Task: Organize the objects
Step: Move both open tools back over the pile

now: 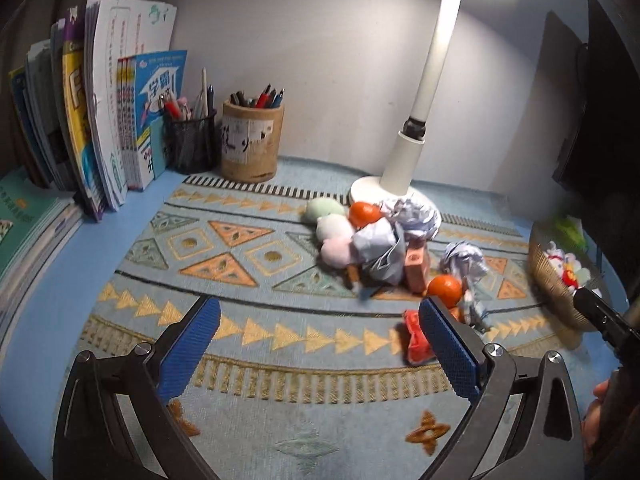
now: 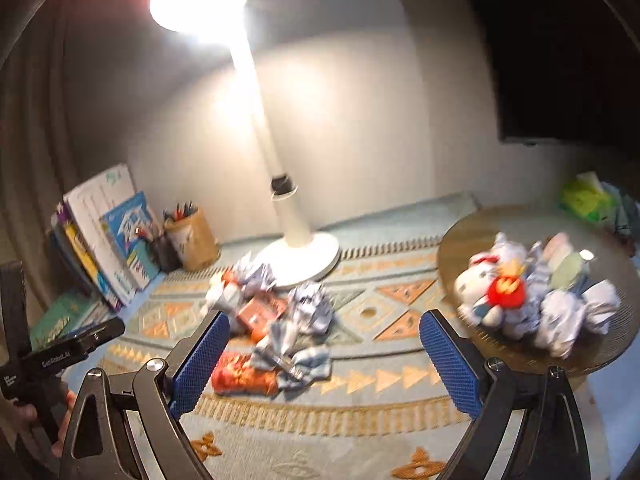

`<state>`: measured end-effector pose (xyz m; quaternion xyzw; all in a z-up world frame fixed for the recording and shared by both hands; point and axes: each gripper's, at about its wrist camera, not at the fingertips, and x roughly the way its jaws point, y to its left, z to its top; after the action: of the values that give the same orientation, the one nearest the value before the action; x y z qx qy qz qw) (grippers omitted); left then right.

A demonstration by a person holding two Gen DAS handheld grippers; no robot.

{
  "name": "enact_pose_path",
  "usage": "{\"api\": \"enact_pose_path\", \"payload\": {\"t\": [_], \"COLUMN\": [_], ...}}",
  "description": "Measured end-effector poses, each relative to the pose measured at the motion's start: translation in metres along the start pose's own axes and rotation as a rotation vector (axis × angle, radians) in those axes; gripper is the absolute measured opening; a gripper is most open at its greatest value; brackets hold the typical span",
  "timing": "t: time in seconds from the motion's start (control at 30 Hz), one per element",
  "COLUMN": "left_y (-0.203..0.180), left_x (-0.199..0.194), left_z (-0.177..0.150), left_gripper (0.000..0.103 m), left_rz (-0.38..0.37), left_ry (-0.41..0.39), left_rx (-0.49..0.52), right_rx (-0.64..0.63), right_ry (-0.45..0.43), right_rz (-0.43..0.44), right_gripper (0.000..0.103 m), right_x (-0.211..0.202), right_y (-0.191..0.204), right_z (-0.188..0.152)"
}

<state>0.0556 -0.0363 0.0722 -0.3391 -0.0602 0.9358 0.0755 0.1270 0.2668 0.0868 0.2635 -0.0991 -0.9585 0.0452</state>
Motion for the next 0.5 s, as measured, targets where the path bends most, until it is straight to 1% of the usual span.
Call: {"api": "enact_pose_path", "payload": {"t": [0.1,0.2,0.27,0.33,0.4,0.43,0.47,0.5], "left_y": [0.003,0.006,0.002,-0.001,-0.006,-0.010,-0.014,-0.021], "left_x": [0.018,0.030,0.035,0.034,0.035,0.036,0.036,0.036], "left_z": [-0.014,-0.026,-0.027,-0.028,-0.028,-0.027,-0.026,-0.024], "left_gripper": [0.100,0.100,0.100,0.100,0.100,0.100,0.100,0.100], "left_rz": [-0.003,-0.013,-0.014,-0.020,-0.040,-0.056,-0.069,-0.077], "left_ry": [0.029,0.054,0.087,0.078,0.095,0.107,0.117,0.126], "left_rx": [0.009,-0.004,-0.002,0.018,0.048,0.073,0.106,0.152], "right_rx": [-0.044,-0.083,-0.094,-0.093,-0.085,-0.088,-0.089,-0.089], "right_ry": [0.096,0.135,0.161,0.168,0.203,0.229,0.257,0.281], "right_rz": [0.018,-0.006,-0.015,-0.011,-0.006,0.018,0.060,0.096], "right_gripper": [0.096,0.096,0.096,0.096,0.096,0.096,0.095,0.094], "right_x": [0.029,0.049,0.059,0.063,0.070,0.072,0.075,0.077], "right_y": [0.018,0.024,0.024,0.023,0.021,0.020,0.020,0.019], "right_z": [-0.026,-0.045,-0.049,-0.048,-0.048,-0.047,-0.047,-0.046]}}
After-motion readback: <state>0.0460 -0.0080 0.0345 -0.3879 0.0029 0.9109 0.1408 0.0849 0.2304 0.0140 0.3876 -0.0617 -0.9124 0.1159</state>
